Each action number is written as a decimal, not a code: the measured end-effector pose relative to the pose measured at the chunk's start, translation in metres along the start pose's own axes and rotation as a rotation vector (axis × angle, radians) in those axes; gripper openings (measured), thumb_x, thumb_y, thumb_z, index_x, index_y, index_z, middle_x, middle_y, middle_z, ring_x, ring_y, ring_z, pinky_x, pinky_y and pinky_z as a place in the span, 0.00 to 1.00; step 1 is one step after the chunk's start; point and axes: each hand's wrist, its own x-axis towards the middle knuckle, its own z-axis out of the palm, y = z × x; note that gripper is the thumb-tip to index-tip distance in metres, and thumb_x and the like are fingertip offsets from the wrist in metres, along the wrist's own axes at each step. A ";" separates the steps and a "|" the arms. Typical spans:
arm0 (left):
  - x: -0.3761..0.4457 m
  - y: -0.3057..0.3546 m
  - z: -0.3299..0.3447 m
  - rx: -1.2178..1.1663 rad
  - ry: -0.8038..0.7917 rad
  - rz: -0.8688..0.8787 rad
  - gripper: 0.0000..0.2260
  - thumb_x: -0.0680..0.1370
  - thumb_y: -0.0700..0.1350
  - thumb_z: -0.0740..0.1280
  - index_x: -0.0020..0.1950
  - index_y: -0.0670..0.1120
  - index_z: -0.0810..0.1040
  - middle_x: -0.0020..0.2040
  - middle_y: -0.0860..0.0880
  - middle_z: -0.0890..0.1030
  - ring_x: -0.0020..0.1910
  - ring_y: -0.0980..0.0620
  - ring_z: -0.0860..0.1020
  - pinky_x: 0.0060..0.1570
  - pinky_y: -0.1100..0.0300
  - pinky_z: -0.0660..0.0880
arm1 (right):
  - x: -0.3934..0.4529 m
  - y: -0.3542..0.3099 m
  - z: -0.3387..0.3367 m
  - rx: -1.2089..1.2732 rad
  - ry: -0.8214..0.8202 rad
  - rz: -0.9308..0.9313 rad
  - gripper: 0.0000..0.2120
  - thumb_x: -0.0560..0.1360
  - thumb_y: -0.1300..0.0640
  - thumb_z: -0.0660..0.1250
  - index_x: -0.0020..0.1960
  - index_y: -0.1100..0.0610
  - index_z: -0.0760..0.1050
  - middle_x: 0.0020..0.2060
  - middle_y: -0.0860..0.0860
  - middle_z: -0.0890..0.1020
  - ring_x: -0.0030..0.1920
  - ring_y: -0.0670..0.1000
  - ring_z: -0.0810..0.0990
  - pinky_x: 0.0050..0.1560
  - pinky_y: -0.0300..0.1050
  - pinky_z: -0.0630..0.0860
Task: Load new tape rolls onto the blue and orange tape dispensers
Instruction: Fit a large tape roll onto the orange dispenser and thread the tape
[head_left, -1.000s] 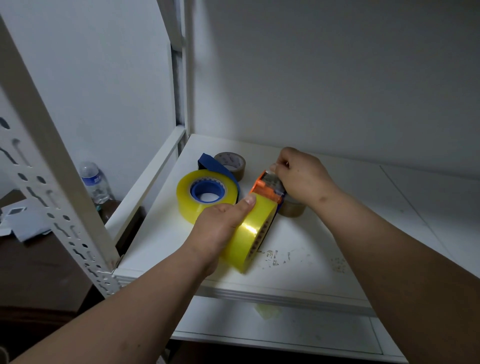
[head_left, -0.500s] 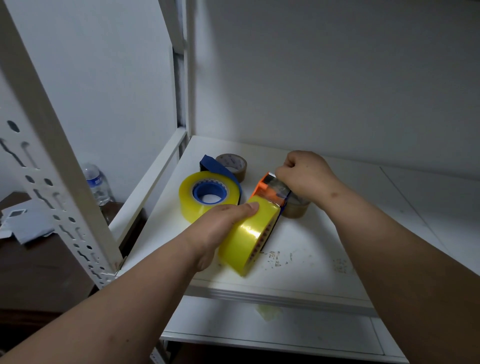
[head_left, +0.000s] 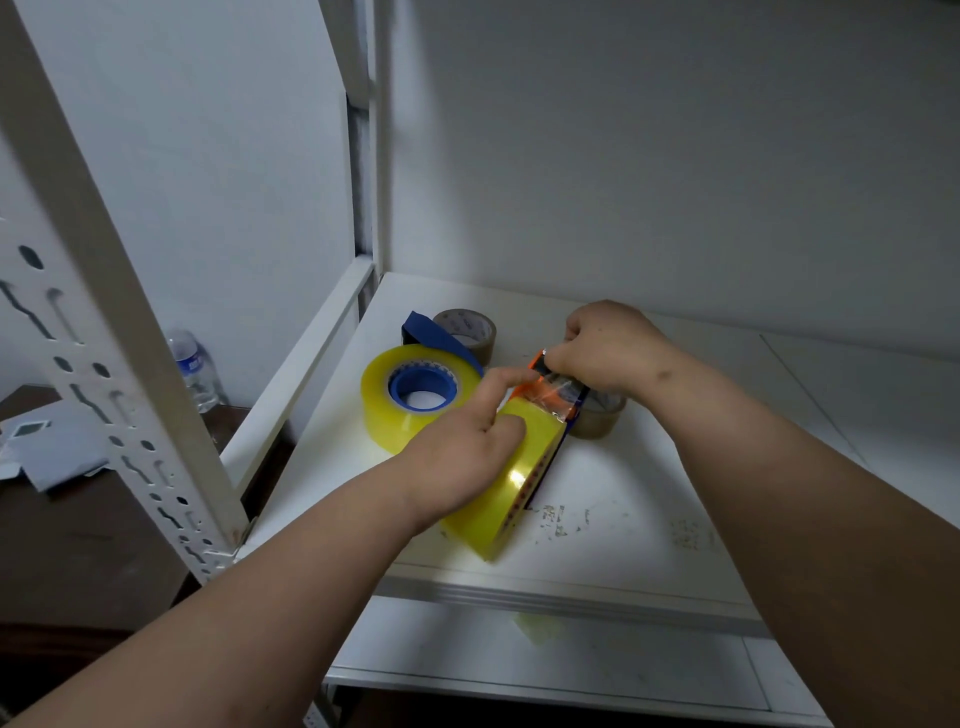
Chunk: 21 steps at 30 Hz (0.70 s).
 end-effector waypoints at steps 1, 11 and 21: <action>0.001 0.000 -0.001 -0.025 -0.005 -0.013 0.19 0.75 0.52 0.57 0.62 0.71 0.63 0.55 0.33 0.79 0.48 0.37 0.80 0.54 0.38 0.76 | 0.000 -0.001 -0.001 -0.006 -0.004 -0.009 0.12 0.67 0.51 0.68 0.32 0.56 0.69 0.31 0.52 0.74 0.32 0.51 0.71 0.28 0.42 0.62; 0.016 -0.014 -0.003 -0.392 -0.059 -0.167 0.31 0.76 0.54 0.68 0.78 0.58 0.60 0.77 0.50 0.66 0.73 0.44 0.68 0.73 0.44 0.64 | -0.003 0.010 -0.001 0.334 0.035 0.001 0.09 0.74 0.55 0.66 0.37 0.57 0.72 0.38 0.56 0.78 0.40 0.55 0.75 0.39 0.45 0.70; 0.022 -0.003 -0.012 -0.443 -0.093 -0.321 0.03 0.79 0.48 0.66 0.50 0.52 0.79 0.44 0.48 0.87 0.46 0.47 0.84 0.50 0.52 0.80 | 0.002 0.018 0.005 0.418 0.136 -0.100 0.07 0.75 0.53 0.66 0.43 0.57 0.74 0.38 0.54 0.79 0.39 0.53 0.75 0.39 0.45 0.70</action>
